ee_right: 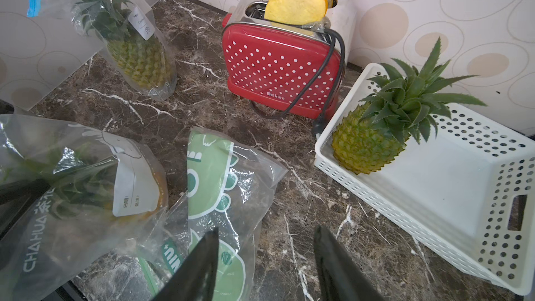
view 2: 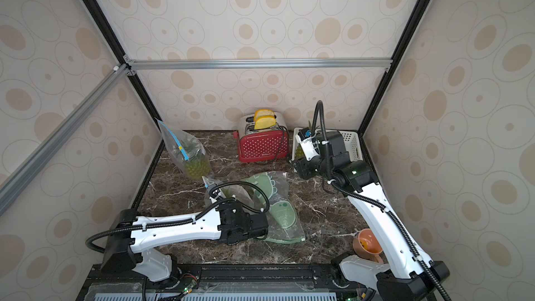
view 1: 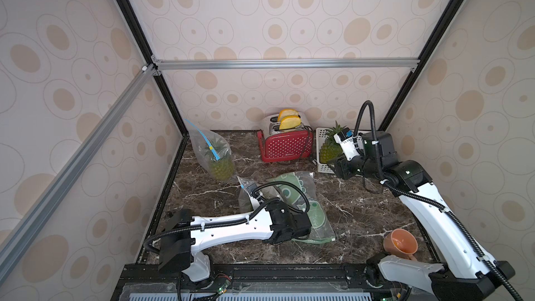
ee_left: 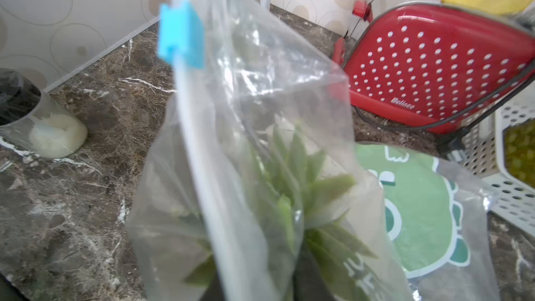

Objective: Open the zip-top bag and take out the pineapple
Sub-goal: Place the zipper food storage bag at the center of the board.

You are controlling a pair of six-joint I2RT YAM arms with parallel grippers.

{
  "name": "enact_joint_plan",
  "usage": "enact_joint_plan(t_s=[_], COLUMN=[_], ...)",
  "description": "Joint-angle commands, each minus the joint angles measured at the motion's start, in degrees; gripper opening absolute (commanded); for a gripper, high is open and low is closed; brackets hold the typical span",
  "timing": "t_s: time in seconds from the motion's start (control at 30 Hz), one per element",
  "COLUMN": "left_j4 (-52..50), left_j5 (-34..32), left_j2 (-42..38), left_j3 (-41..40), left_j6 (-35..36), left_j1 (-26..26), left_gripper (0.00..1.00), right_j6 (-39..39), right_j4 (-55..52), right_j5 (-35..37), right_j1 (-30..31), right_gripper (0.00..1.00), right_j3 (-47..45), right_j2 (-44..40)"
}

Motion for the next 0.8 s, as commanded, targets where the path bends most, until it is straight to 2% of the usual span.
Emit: enact_joint_plan(t_s=[0.0, 0.1, 0.23, 0.4, 0.57, 0.67, 0.77], left_j4=[-0.7, 0.01, 2.06, 7.16, 18.43, 19.15, 17.69], left_j5=[-2.85, -4.55, -7.09, -6.62, -5.93, -7.01, -10.29], left_j2=[-2.56, -3.57, -4.61, -7.1, -10.59, -12.68, -17.66], left_j3=[-0.22, -0.02, 2.26, 5.01, 5.36, 7.04, 6.49], left_j6=[-23.2, -20.99, -12.76, 1.54, 20.71, 30.06, 36.19], left_j1=[-0.43, -0.44, -0.5, -0.51, -0.5, -0.5, -0.37], left_gripper=[0.45, 0.64, 0.8, 0.87, 0.88, 0.88, 0.89], right_j6=[-0.5, -0.39, -0.33, -0.64, -2.67, -4.37, -5.41], right_j4=[0.23, -0.04, -0.81, -2.61, -7.98, -11.85, -14.46], right_j5=[-0.79, -0.94, -1.01, -1.82, -8.91, -10.28, -9.18], right_j1=[0.11, 0.12, 0.11, 0.13, 1.15, 4.69, 10.36], right_gripper=[0.56, 0.56, 0.56, 0.56, 0.56, 0.56, 0.57], right_j3=[0.64, 1.4, 2.77, 5.48, 11.74, 16.33, 19.79], right_j2=[0.64, 1.34, 2.17, 2.76, 5.18, 6.78, 8.58])
